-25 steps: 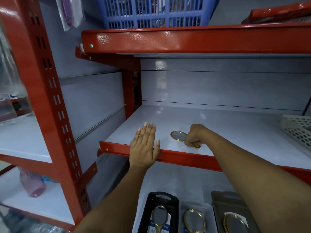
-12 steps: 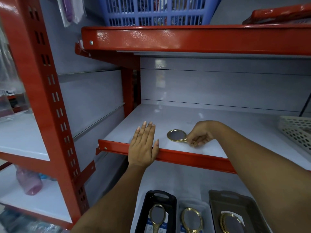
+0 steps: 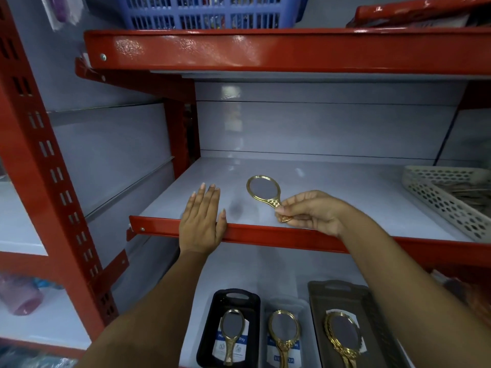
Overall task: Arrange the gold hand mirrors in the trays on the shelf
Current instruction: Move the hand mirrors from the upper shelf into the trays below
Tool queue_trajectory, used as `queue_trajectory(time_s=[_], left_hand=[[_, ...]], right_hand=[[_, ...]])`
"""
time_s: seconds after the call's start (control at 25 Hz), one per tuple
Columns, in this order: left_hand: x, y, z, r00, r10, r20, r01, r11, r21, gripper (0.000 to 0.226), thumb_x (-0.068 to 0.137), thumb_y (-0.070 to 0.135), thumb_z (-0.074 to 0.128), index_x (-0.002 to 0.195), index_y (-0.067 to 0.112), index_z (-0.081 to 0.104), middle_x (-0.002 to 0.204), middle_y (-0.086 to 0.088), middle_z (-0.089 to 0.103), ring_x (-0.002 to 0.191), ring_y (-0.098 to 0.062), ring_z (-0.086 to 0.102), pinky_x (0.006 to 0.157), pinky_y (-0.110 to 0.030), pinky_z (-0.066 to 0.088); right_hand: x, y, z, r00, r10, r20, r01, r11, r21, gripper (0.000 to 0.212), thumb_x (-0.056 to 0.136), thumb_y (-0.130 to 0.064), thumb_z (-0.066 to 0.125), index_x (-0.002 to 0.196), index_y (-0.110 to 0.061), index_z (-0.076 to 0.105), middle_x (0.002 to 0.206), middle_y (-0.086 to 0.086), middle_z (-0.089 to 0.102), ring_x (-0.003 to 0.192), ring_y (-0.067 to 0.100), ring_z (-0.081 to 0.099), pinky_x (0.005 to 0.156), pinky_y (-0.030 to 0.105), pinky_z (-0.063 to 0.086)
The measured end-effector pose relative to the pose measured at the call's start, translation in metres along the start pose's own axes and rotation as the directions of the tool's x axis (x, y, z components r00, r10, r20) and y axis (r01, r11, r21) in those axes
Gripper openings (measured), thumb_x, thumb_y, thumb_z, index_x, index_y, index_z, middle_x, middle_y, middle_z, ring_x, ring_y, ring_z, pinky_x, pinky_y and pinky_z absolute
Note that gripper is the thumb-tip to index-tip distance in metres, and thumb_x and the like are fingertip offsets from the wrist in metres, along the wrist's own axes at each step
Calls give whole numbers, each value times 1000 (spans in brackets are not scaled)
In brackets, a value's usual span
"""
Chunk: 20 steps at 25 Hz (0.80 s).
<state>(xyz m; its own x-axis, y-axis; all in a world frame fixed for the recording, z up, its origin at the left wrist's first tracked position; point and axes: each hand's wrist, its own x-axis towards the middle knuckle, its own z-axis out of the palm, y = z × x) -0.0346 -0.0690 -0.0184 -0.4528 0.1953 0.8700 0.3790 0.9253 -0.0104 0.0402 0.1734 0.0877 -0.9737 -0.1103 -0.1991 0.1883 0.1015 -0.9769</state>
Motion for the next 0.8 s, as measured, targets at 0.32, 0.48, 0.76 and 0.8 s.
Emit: queue_trajectory(time_s=[0.32,0.48,0.76,0.8], left_hand=[[-1,0,1,1000,20,-23,-20,1000,16,57,102,32,18,132,-2,52,136,-16,54,135,-30,40,114,-41,29],[-3,0,1,999,10,-30,-10,1000,18,57,101,32,18,131,-1,53,134,-15,55,134,-29,42,114,-39,28],[-2,2,1,999,18,-47,-17,999,28,57,102,31,16,129,0,56,133,-13,57,133,-28,43,113,-38,30],[-2,2,2,998,21,-57,-20,999,30,58,102,31,16,129,0,56,132,-13,57,133,-28,44,112,-39,32]], right_hand=[[-77,77,27,997,-68,26,61,974,219,38,62,-11,76,99,-6,67,81,5,76,73,13,73,59,17,59],[-77,130,50,999,26,42,-35,971,236,38,66,-10,78,102,-3,66,83,5,75,73,14,72,60,19,58],[-38,212,88,960,270,72,-279,912,302,27,78,0,74,103,0,64,90,9,72,78,16,71,61,21,58],[-29,223,94,947,313,69,-318,894,315,28,78,1,73,105,2,63,92,11,72,80,17,70,60,21,58]])
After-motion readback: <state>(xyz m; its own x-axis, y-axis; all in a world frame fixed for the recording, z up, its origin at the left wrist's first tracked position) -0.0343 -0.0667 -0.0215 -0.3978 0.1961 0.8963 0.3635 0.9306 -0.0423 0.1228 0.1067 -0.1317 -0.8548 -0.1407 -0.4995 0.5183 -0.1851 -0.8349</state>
